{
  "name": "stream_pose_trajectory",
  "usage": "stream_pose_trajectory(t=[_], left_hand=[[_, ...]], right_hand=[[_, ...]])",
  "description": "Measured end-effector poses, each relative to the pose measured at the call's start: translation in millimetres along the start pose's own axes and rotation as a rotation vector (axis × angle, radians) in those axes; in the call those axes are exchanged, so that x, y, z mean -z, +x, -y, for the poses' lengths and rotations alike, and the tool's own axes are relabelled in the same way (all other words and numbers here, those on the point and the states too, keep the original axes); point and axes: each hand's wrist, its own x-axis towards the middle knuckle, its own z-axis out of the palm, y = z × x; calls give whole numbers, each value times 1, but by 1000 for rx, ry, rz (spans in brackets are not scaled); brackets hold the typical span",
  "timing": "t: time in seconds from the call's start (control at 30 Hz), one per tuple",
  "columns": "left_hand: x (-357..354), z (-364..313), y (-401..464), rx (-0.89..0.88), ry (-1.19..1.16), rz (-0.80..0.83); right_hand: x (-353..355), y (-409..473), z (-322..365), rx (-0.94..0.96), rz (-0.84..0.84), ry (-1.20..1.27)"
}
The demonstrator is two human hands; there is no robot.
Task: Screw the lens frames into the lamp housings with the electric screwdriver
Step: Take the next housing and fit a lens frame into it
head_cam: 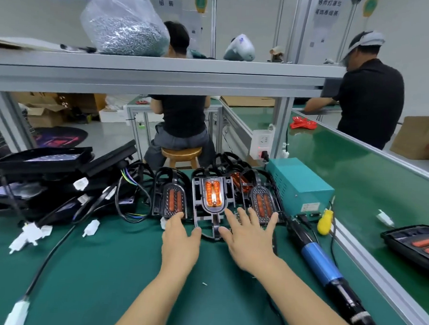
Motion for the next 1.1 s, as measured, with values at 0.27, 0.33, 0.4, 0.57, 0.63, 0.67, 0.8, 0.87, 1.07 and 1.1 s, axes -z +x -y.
stream_pose_trajectory(t=[0.27,0.33,0.4,0.57,0.63,0.67,0.8,0.87,1.07,1.1], left_hand=[[42,-24,-2,-584,360,-426],[68,-39,10,-663,465,-604],[94,-50,29,-581,681,-635],[142,-61,68,-294,959,-477],[165,-61,79,-264,925,-469],[179,-60,84,-229,896,-450],[235,-45,96,-41,922,-237],[244,-33,100,-54,969,-210],[243,-11,105,-285,1057,-427],[245,-11,105,-320,1068,-438]], right_hand=[[-3,8,9,-34,-60,-62],[-3,8,10,-42,-50,-61],[0,8,12,-53,-49,-61],[6,10,23,-27,-87,-42],[9,12,28,-1,-127,-14],[11,13,31,14,-149,-2],[19,16,44,67,-197,25],[23,15,51,82,-205,27],[28,11,57,98,-205,21],[29,10,56,97,-204,21]])
